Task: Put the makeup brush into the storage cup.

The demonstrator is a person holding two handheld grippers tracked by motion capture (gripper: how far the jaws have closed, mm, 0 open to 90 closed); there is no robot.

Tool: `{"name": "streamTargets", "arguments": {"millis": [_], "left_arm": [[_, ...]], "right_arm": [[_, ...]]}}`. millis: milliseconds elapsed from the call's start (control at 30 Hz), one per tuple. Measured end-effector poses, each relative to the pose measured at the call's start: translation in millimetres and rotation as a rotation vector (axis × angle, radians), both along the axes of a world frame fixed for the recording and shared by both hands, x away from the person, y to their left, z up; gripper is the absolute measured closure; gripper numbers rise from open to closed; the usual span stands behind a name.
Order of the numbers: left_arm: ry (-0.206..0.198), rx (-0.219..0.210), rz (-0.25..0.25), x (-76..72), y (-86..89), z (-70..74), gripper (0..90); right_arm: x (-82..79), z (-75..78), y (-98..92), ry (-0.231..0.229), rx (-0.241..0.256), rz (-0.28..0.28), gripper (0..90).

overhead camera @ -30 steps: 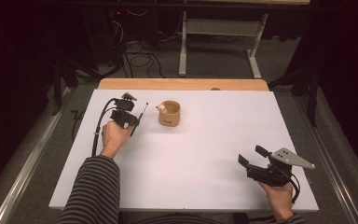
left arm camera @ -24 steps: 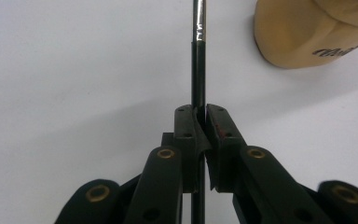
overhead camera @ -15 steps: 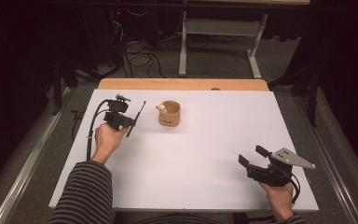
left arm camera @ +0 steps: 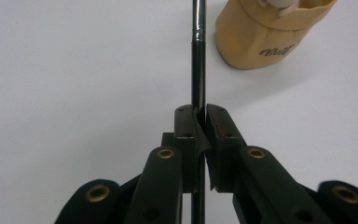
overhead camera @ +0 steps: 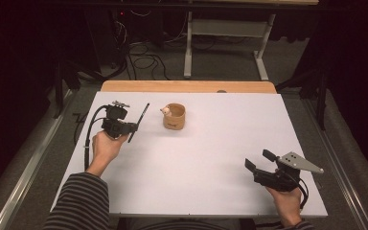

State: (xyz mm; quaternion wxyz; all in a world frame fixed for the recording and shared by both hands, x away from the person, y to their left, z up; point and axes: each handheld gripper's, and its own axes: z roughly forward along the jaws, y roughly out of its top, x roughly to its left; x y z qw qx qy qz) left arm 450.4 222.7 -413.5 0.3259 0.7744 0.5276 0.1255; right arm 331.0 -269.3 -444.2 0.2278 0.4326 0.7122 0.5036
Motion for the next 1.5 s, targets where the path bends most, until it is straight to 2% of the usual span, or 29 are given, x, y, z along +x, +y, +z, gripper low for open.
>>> {"name": "streamTargets", "arguments": {"millis": [233,833,1100,1367,1500], "left_arm": [[-0.050,-0.043,-0.038,-13.1,-0.3,5.3,83.9],[-0.135,-0.123,-0.138,-40.3,-17.7,10.3,83.9],[-0.167,-0.145,-0.212,-58.5,-27.7,14.1,83.9],[-0.188,-0.171,-0.265,-75.0,-33.9,15.7,83.9],[-0.191,-0.176,-0.283,-80.4,-36.2,16.1,83.9]], "right_arm": [[0.0,0.0,0.1,-0.001,0.000,0.000,21.9],[-0.1,0.4,0.6,0.013,-0.008,0.003,23.2],[0.8,0.1,1.7,0.039,-0.019,0.025,23.8],[0.3,0.4,3.6,0.042,-0.032,0.055,23.0],[0.2,1.9,2.8,0.048,-0.036,0.046,22.9]]}}
